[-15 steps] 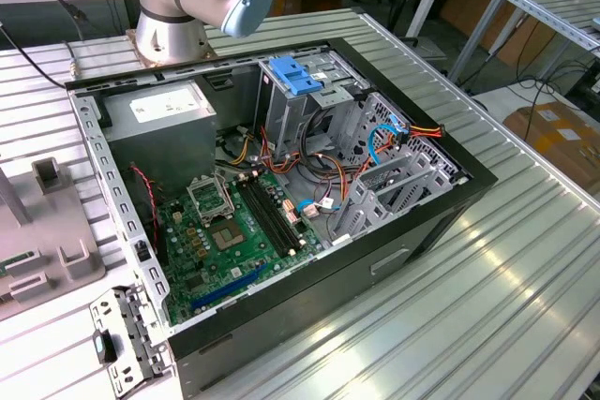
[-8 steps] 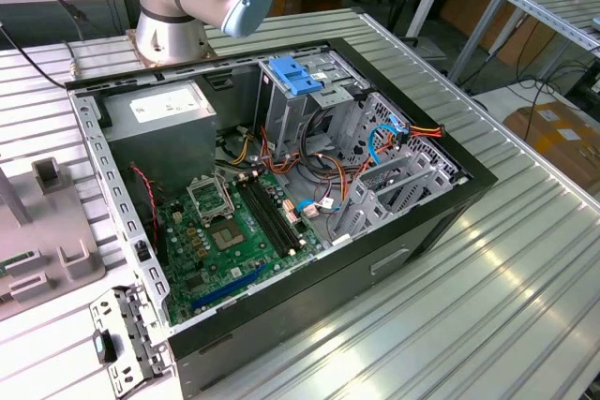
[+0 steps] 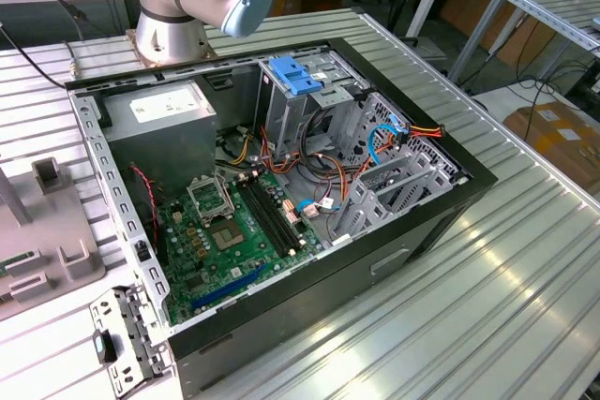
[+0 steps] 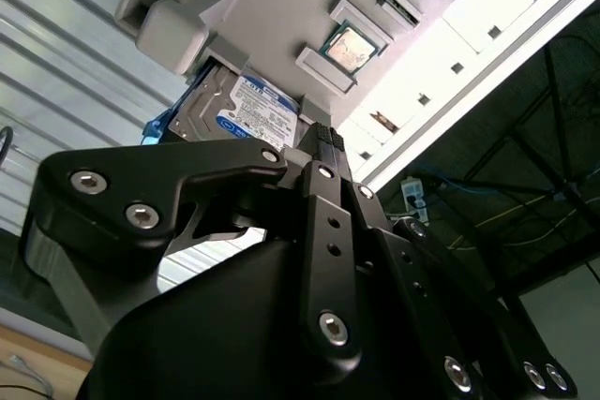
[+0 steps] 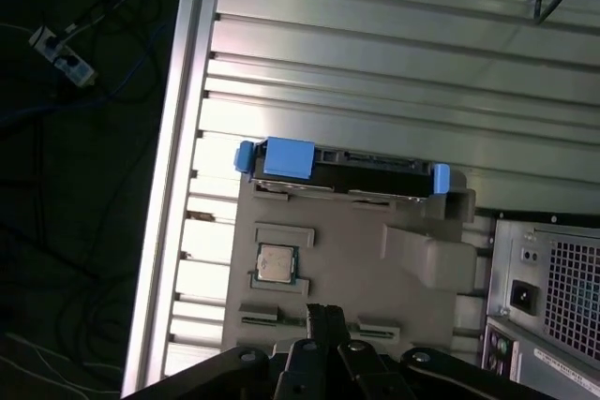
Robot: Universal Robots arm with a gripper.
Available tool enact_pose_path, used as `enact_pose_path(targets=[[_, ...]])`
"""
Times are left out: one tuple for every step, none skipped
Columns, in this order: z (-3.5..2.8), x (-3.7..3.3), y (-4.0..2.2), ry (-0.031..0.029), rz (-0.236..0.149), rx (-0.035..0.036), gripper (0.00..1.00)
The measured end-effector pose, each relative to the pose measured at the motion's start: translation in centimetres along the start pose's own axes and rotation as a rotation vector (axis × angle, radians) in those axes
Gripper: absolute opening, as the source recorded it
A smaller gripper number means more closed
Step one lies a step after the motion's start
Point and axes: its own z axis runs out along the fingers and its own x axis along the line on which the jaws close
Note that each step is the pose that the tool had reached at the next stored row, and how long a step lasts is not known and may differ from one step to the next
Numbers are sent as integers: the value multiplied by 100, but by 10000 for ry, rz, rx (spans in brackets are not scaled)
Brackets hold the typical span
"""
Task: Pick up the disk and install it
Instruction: 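Pick up the disk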
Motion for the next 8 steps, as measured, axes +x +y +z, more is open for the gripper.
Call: enact_pose_path(targets=[[0,0,0,1,-22,0,11],[0,0,0,2,-36,-1,11],[0,0,0,3,-57,-2,11],[0,0,0,3,-75,-2,11],[0,0,0,5,-98,-2,11],[0,0,0,6,-131,-3,11],[0,0,0,7,-164,-4,11],[0,0,0,10,-204,-5,11]])
